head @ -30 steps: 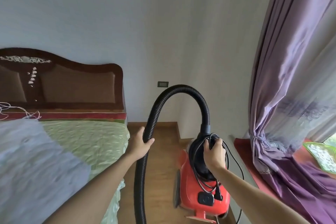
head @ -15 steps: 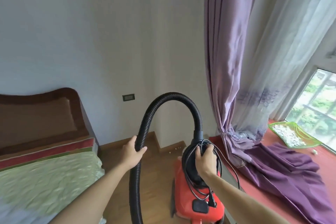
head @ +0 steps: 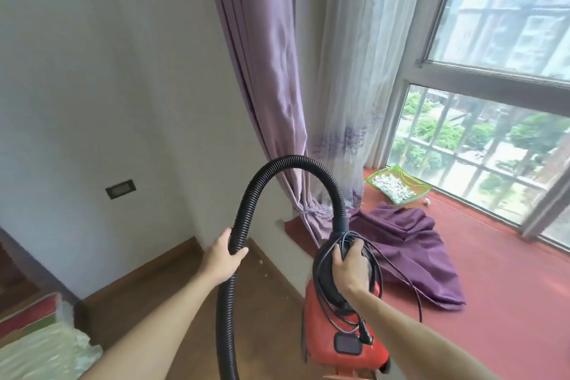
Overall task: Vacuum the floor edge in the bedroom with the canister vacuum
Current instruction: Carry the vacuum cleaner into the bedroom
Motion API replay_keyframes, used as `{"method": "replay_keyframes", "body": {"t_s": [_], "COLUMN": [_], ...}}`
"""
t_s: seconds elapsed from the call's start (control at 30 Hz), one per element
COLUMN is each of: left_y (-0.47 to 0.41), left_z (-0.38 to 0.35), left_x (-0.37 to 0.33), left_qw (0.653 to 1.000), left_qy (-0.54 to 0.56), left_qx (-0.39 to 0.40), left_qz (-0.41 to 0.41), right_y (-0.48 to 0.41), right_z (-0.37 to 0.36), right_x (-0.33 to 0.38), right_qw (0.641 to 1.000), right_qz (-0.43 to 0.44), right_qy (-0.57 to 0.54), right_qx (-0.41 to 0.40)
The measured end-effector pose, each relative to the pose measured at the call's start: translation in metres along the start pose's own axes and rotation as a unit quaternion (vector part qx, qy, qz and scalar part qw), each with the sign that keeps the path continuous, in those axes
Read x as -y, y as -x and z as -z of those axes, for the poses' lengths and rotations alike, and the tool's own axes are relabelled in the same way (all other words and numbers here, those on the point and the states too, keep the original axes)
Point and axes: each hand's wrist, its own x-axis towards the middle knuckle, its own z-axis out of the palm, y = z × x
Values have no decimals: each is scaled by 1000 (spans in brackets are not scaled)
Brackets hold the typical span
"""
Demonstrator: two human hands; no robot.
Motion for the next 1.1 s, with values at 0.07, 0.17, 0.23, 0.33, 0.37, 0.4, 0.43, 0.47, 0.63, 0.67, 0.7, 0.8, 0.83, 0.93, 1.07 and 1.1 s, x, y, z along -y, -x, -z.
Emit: {"method": "replay_keyframes", "body": {"t_s": [0.07,0.17,0.23,0.33,0.37,0.4,0.43,0.47,0.63,0.67,0.7,0.8,0.83,0.93,1.07,1.1], "left_y": [-12,-27,-35,-47,-50,-53,-55,-56,-60,-57,-54,-42,-38,-28,-17,-14], "left_z": [-13,-35,-48,-67,-72,-77,-81,-85,-104,-108,-113,-127,-132,-149,-170,-177], "left_x": [-10,-22,-30,-35,-36,-36,-35,-33,-24,-23,-21,-15,-12,2,28,35], "left_qw": [1000,997,995,989,986,983,980,977,962,958,955,944,941,934,928,926], "left_qy": [-6,-11,-15,-14,-12,-13,-13,-13,-11,-14,-13,-9,-8,-16,-39,-43], "left_qx": [21,48,69,111,127,142,154,166,220,231,241,267,276,298,315,320], "left_qz": [-21,-51,-68,-97,-106,-115,-122,-131,-160,-167,-174,-192,-196,-198,-196,-195], "right_y": [-1,2,5,12,16,20,26,32,63,70,78,100,107,126,151,157], "right_z": [10,21,26,29,28,26,25,23,12,10,8,-3,-7,-20,-41,-47], "right_x": [-11,-27,-38,-55,-59,-63,-67,-69,-85,-89,-93,-106,-111,-126,-156,-164], "right_qw": [1000,997,994,988,986,983,980,976,959,955,950,939,936,927,916,914], "right_qz": [-21,-52,-72,-101,-113,-126,-139,-151,-197,-208,-219,-252,-262,-295,-336,-343], "right_qy": [2,16,16,12,11,11,13,14,3,1,1,2,1,-2,-5,-4], "right_qx": [-21,-55,-80,-113,-125,-136,-145,-154,-202,-211,-220,-234,-237,-231,-219,-217]}}
